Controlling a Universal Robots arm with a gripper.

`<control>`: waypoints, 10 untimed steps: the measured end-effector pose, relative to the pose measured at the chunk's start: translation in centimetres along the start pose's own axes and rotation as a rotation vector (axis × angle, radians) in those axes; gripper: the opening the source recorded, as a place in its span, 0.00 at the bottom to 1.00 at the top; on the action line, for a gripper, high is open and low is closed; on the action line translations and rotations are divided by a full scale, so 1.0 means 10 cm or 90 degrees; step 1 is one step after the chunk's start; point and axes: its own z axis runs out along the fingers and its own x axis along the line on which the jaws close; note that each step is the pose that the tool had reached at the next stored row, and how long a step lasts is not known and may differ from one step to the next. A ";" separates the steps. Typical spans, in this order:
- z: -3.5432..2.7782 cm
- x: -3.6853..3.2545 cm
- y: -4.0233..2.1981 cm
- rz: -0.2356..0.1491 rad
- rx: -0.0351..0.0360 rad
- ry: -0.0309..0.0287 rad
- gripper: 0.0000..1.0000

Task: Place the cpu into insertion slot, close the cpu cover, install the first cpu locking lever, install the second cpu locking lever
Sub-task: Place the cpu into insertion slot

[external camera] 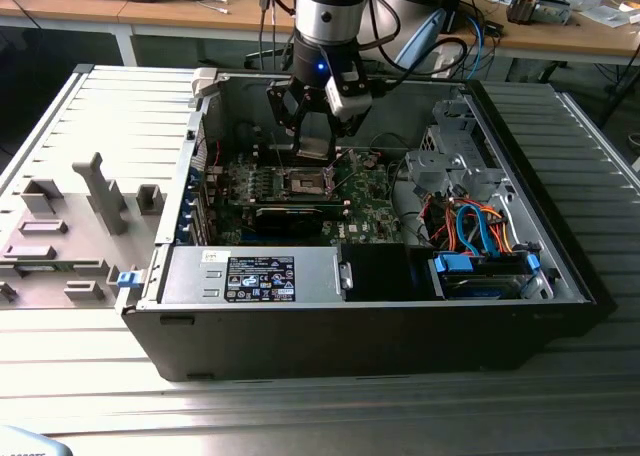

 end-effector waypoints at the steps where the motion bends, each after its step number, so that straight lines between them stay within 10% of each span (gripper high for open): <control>1: 0.001 0.000 0.000 0.001 -0.0001 0.0000 0.55; 10: 0.016 0.000 0.000 0.025 -0.0006 0.0002 0.55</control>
